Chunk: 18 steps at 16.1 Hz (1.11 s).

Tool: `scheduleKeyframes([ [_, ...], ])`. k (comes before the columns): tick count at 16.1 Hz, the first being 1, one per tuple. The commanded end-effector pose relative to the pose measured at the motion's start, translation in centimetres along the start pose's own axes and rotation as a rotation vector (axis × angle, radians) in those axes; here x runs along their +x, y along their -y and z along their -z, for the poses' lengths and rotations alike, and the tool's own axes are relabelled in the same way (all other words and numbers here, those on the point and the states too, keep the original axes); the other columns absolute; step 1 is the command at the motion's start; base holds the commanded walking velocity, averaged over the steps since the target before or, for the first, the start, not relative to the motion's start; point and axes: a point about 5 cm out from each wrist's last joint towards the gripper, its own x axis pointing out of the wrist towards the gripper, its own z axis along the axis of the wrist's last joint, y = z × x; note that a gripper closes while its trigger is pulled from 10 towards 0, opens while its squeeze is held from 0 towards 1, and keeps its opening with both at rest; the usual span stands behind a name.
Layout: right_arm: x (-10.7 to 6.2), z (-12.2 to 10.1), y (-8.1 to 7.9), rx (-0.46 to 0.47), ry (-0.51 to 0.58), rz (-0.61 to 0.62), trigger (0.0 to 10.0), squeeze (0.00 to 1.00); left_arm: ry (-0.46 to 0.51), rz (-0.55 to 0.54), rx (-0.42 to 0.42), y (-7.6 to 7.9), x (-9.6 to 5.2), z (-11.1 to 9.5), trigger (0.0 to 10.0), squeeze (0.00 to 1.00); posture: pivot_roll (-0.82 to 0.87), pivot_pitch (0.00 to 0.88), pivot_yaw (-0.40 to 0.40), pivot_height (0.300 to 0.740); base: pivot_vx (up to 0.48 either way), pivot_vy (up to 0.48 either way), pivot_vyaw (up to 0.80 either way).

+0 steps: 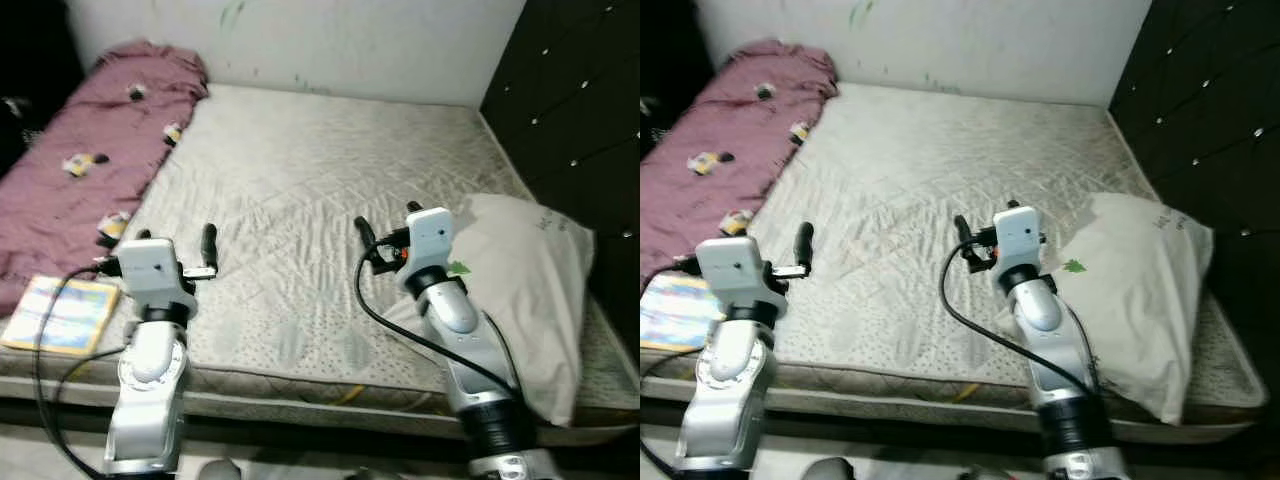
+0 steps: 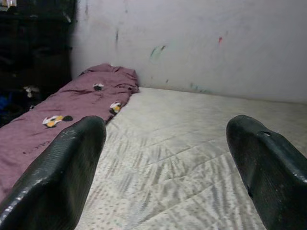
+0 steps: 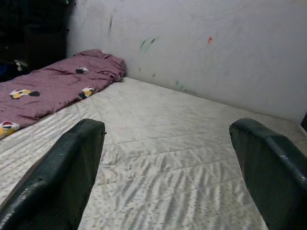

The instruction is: Clean up the room

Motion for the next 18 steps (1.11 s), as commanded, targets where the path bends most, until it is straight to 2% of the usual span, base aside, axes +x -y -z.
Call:
scheduleKeyframes([
  [1,0.11,-0.03,0.21,0.006,-0.002,0.007,10.0,0.00,0.005,0.009,0.004,0.11,0.15,-0.22,10.0,0.00,-0.02,0.000,-0.049,0.740,0.000,-0.311,0.00],
  [18,0.03,0.08,0.26,-0.003,-0.005,0.001,10.0,0.00,0.004,0.011,0.001,0.19,0.04,-0.16,10.0,0.00,-0.02,0.000,-0.052,0.740,0.000,-0.291,0.00],
])
